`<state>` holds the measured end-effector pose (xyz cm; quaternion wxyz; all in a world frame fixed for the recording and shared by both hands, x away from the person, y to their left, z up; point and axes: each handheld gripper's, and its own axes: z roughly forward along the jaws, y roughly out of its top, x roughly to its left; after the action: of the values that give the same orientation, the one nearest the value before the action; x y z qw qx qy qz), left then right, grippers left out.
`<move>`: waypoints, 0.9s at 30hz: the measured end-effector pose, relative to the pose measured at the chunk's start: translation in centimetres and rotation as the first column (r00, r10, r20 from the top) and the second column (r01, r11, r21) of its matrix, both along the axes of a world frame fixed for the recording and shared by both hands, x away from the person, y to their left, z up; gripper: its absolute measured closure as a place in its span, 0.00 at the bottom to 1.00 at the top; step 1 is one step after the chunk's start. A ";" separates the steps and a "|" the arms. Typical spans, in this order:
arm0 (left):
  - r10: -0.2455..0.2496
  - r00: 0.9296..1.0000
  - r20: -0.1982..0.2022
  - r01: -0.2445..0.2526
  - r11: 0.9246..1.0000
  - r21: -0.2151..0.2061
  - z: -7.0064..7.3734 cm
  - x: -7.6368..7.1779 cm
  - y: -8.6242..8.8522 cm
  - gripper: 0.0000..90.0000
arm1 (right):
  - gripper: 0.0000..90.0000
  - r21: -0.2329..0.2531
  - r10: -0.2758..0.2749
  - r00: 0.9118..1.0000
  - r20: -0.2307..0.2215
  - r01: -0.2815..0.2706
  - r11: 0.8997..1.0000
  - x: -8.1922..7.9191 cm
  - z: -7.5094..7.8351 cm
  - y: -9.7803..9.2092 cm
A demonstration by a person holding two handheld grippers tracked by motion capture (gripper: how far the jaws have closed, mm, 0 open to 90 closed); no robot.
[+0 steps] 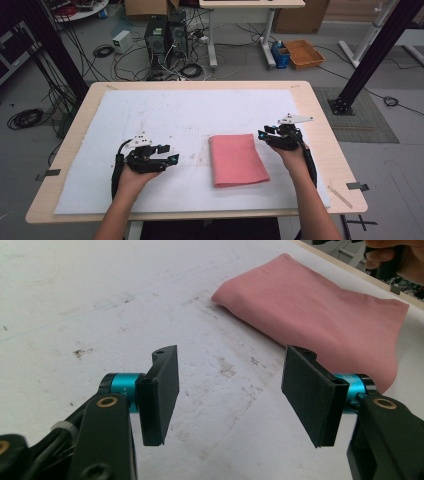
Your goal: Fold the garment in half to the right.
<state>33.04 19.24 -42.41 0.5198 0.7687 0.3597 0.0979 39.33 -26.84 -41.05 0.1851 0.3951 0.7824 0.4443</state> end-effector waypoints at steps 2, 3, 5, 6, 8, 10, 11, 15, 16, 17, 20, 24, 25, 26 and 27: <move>0.004 1.000 0.011 -0.005 1.000 0.018 0.3 -0.1 0.1 0.43 | 0.57 0.001 -0.002 1.000 0.019 0.002 1.000 -0.7 0.3 -0.4; 0.010 1.000 0.021 -0.010 1.000 0.022 0.5 -0.1 0.2 0.43 | 0.52 0.002 -0.003 0.999 0.033 0.003 1.000 -1.0 0.3 -0.6; 0.009 0.999 0.031 -0.010 1.000 0.018 0.8 -0.1 0.4 0.42 | 0.47 0.011 -0.020 0.999 0.048 0.020 1.000 -1.6 0.4 -1.1; 0.010 0.999 0.033 -0.010 1.000 0.017 0.9 0.0 0.5 0.42 | 0.45 0.015 -0.023 0.998 0.054 0.022 1.000 -1.9 0.4 -1.4; 0.017 0.999 0.039 -0.018 1.000 0.021 1.0 0.3 0.7 0.41 | 0.42 0.031 -0.023 0.998 0.051 0.021 0.999 -2.2 0.5 -1.9; 0.016 0.999 0.044 -0.017 0.999 0.028 1.2 0.6 0.7 0.39 | 0.40 0.033 -0.025 0.999 0.049 0.023 0.999 -2.3 0.6 -2.3; 0.011 0.999 0.046 -0.012 0.999 0.030 1.2 0.9 0.7 0.39 | 0.40 0.029 -0.024 0.998 0.054 0.023 0.999 -2.3 0.6 -2.4; 0.012 0.999 0.051 -0.013 1.000 0.027 1.0 1.9 0.9 0.37 | 0.34 -0.011 -0.039 0.997 0.061 0.040 0.999 -2.3 0.2 -3.2; 0.014 0.998 0.055 -0.016 0.999 0.035 1.0 2.1 0.9 0.36 | 0.34 -0.007 -0.042 0.998 0.049 0.042 0.999 -2.3 0.1 -3.4; 0.012 0.998 0.060 -0.014 0.999 0.041 0.9 2.3 0.9 0.36 | 0.33 -0.001 -0.046 0.998 0.040 0.046 0.999 -2.3 -0.1 -3.7; 0.008 0.998 0.066 -0.012 0.999 0.052 0.9 2.3 1.1 0.34 | 0.31 0.022 -0.060 0.998 0.035 0.059 0.998 -2.3 -0.3 -4.3; 0.003 0.997 0.075 -0.007 0.999 0.051 1.0 2.1 1.4 0.33 | 0.23 0.039 -0.079 0.996 0.045 0.077 0.996 -2.1 -0.2 -4.5; 0.002 0.997 0.076 -0.006 0.999 0.052 1.1 2.1 1.5 0.32 | 0.23 0.038 -0.074 0.996 0.049 0.073 0.997 -2.1 -0.2 -4.4; 0.012 0.997 0.073 -0.015 0.999 0.048 1.1 2.1 1.6 0.32 | 0.23 0.038 -0.072 0.996 0.045 0.071 0.997 -2.1 -0.2 -4.2; 0.015 0.998 0.068 -0.019 0.999 0.046 1.0 2.1 1.6 0.30 | 0.23 0.035 -0.069 0.997 0.045 0.068 0.997 -2.0 -0.2 -4.1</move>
<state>35.15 20.87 -41.37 0.5126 0.7738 0.3462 0.1366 37.33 -30.95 -41.25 0.2117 0.4143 0.7565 0.4596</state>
